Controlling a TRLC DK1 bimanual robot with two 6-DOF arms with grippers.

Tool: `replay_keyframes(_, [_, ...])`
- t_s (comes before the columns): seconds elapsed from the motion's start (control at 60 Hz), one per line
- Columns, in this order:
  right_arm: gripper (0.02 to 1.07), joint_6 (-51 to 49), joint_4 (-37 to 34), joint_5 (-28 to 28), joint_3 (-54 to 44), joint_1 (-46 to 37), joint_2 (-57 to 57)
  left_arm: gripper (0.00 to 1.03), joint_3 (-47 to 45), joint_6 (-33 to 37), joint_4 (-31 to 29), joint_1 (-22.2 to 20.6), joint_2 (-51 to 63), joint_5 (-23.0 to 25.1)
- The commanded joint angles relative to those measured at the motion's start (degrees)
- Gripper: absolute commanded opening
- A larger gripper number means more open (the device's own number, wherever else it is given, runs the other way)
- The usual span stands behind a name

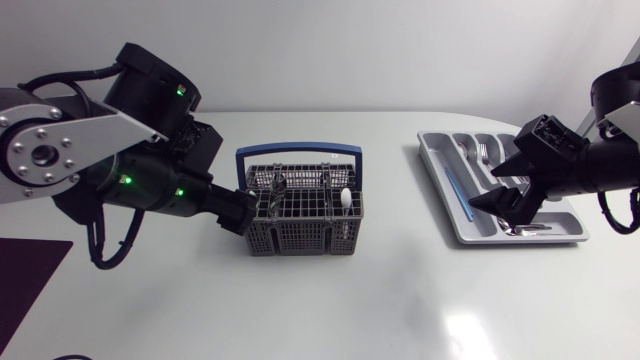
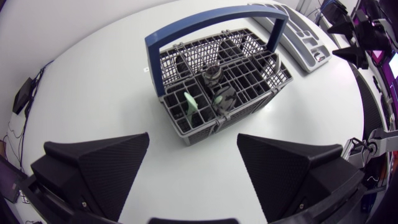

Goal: Unload the cutlery basket into the drawer organizer.

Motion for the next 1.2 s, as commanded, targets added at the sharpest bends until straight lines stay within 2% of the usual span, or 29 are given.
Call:
replay_keyframes(0.0, [0.99,5.6,0.7,1.4,-1.8,2.3,-2.4,1.00,2.6,-3.4,0.0,0.8,1.0,-0.3])
replay_keyframes(0.233, [0.99,18.6,1.9,4.8,-2.8,10.6,-7.9,0.99,2.8,-3.3,2.4,1.8,2.6,-0.2])
replay_keyframes(0.35, [0.99,23.3,1.4,8.5,-3.4,15.7,-8.8,0.99,2.8,-8.3,3.9,2.7,3.1,0.0])
replay_keyframes(0.383, [0.99,24.0,1.3,10.1,-3.4,17.2,-9.1,0.99,2.8,-11.2,4.0,2.8,3.1,0.0])
replay_keyframes(0.4, [0.99,24.3,1.2,10.7,-3.4,17.9,-9.3,0.99,2.8,-15.0,4.0,3.4,3.0,0.2])
replay_keyframes(0.483, [0.99,25.8,0.7,12.3,-4.1,20.0,-10.7,0.99,2.9,-20.9,4.1,5.3,3.0,3.6])
replay_keyframes(0.533, [0.99,27.0,-0.7,12.6,-4.1,21.2,-11.3,0.99,2.7,-26.7,4.1,7.3,3.1,9.8])
replay_keyframes(0.65, [0.98,29.7,-1.9,14.4,-4.5,22.6,-12.7,0.99,2.8,-32.6,4.1,9.1,3.8,16.3])
replay_keyframes(0.75, [0.97,31.6,-2.8,16.1,-4.8,25.0,-13.9,0.99,2.8,-34.4,4.8,9.3,4.6,16.3])
replay_keyframes(0.817, [0.97,32.1,-3.7,17.1,-4.7,26.7,-13.9,0.99,3.3,-35.1,4.9,9.0,4.9,14.5])
replay_keyframes(0.883, [1.03,32.9,-4.5,17.1,-4.6,28.3,-14.0,0.99,3.9,-35.3,5.0,8.3,5.7,12.7])
replay_keyframes(1.017, [1.03,34.7,-5.0,17.3,-4.7,30.5,-13.8,0.99,5.0,-37.3,4.7,7.6,7.3,11.2])
replay_keyframes(1.183, [1.02,36.9,-4.6,17.9,-5.4,32.3,-12.9,0.91,6.5,-38.7,3.5,6.9,9.6,10.7])
